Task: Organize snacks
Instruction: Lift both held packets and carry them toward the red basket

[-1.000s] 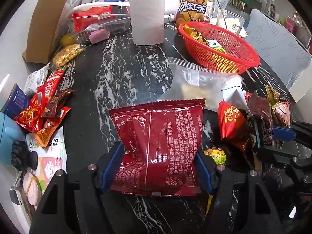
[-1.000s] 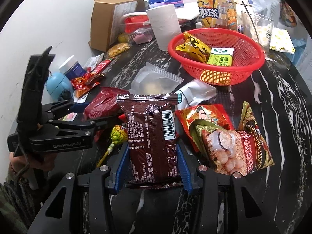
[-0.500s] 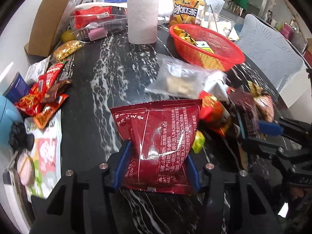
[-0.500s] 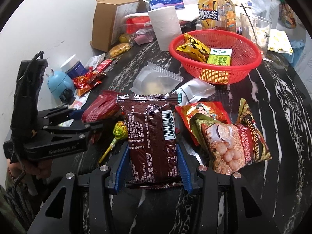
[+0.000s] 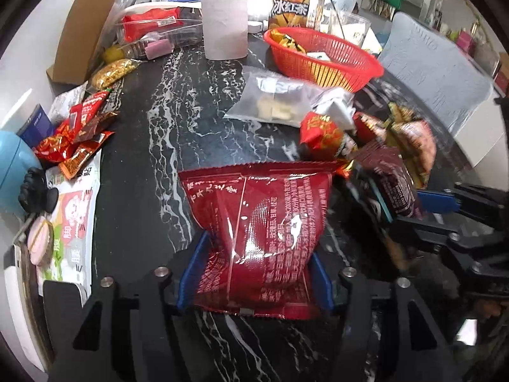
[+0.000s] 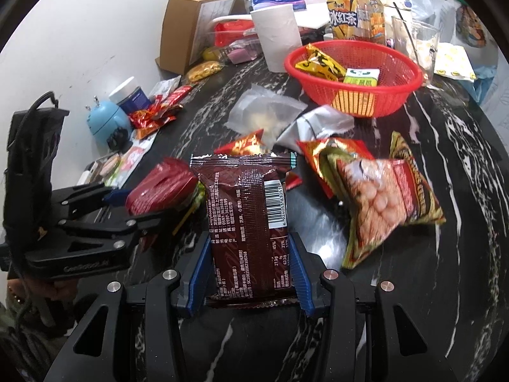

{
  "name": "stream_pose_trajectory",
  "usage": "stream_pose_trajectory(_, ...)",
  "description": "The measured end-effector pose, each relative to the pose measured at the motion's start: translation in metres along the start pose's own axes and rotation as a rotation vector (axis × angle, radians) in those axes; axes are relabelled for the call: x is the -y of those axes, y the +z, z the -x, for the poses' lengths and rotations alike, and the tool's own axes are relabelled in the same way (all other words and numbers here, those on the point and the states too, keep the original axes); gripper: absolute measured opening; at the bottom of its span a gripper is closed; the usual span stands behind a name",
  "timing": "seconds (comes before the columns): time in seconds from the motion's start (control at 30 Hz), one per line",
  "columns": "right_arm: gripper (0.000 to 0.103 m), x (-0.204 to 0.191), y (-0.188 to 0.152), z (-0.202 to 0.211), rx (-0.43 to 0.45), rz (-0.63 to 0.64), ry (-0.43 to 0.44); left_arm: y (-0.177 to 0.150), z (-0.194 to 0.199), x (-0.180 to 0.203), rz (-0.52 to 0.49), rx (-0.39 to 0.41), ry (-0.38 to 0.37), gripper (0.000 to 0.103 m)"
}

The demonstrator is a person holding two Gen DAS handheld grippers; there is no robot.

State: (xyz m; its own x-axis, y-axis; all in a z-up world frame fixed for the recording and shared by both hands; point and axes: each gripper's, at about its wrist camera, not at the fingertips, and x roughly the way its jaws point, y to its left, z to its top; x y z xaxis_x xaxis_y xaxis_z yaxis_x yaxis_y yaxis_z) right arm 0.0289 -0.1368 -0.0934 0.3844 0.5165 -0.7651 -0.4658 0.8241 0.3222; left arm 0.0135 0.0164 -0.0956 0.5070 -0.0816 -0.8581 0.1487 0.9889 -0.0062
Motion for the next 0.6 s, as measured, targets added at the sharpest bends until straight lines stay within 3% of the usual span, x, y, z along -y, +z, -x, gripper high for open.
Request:
stream_pose_trajectory(0.1,0.046,0.003,-0.005,-0.003,-0.014,-0.011,-0.003,0.000,-0.005,0.004,-0.027,0.018,0.037,0.061)
stream_pose_trajectory(0.2,0.046,0.004,-0.009,-0.003,-0.009,-0.014,-0.004,0.000,-0.006,0.001,-0.012,0.033,0.026,0.060)
stream_pose_trajectory(0.3,0.046,0.002,-0.010,-0.003,-0.010,0.005,-0.021,-0.001,-0.003,-0.001,0.005,0.039,0.032,0.049)
stream_pose_trajectory(0.47,0.049,-0.006,-0.007,-0.012,-0.035,0.057,-0.067,-0.002,0.004,-0.003,0.024,0.049,0.025,0.043)
stream_pose_trajectory(0.6,0.045,-0.008,-0.007,-0.013,-0.018,0.074,-0.082,-0.001,0.013,-0.003,0.031,0.062,0.017,0.041)
